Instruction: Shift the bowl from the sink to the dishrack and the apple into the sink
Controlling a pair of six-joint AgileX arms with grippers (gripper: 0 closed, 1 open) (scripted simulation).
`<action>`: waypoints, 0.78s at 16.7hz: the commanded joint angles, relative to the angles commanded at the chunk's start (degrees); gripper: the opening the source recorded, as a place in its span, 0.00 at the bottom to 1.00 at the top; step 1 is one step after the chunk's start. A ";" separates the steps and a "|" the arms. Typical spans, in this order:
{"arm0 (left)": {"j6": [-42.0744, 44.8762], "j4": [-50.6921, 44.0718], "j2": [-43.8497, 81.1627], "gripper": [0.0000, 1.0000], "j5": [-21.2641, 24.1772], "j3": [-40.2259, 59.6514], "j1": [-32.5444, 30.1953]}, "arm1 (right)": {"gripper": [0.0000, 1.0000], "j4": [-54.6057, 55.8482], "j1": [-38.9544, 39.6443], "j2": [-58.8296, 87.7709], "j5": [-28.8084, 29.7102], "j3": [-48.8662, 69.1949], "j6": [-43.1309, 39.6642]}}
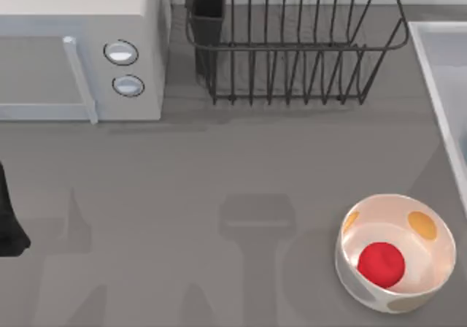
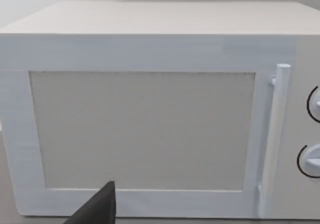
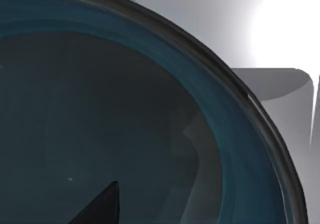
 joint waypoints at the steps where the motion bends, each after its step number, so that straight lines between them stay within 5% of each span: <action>1: 0.00 0.00 0.00 1.00 0.00 0.00 0.00 | 1.00 0.10 0.00 0.07 0.00 -0.05 0.00; 4: 0.00 0.00 0.00 1.00 0.00 0.00 0.00 | 1.00 0.10 0.00 0.07 0.00 -0.05 0.00; 13: 0.00 0.00 0.00 1.00 0.00 0.00 0.00 | 0.32 0.10 0.00 0.07 0.00 -0.05 0.00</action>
